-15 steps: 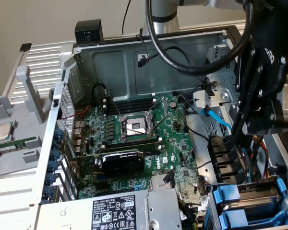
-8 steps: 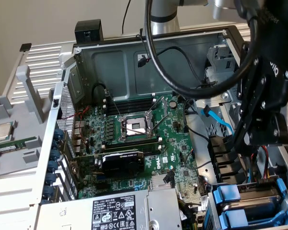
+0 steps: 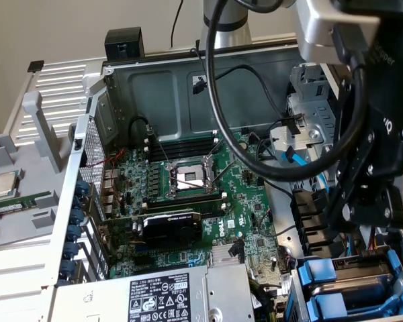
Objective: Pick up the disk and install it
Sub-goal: 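Insert the second disk wire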
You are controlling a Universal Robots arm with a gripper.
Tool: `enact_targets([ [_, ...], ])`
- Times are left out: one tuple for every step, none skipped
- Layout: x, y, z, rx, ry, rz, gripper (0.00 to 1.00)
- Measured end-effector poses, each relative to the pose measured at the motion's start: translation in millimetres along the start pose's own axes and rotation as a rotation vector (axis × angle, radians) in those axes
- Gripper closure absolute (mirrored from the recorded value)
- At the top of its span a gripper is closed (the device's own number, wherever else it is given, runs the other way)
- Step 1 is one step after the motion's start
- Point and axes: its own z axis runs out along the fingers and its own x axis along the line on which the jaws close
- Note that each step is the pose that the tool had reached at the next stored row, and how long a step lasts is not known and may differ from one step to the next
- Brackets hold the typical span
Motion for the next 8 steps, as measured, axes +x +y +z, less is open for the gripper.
enact_targets([
  [0.0,-0.1,1.0,0.0007,0.0005,-0.003,0.84],
  [0.0,-0.3,1.8,0.0025,0.0004,-0.005,0.84],
  [0.0,-0.3,2.4,0.0074,0.0002,-0.008,0.84],
  [-0.5,-0.1,2.9,0.0146,0.0004,-0.009,0.84],
  [-1.8,0.2,3.4,0.0221,0.0028,-0.01,0.84],
  [-3.0,0.4,3.7,0.0287,0.0057,-0.01,0.84],
  [-3.5,0.5,4.2,0.0331,0.0099,-0.009,0.84],
  [-4.2,0.5,4.7,0.0364,0.0158,-0.009,0.84],
])
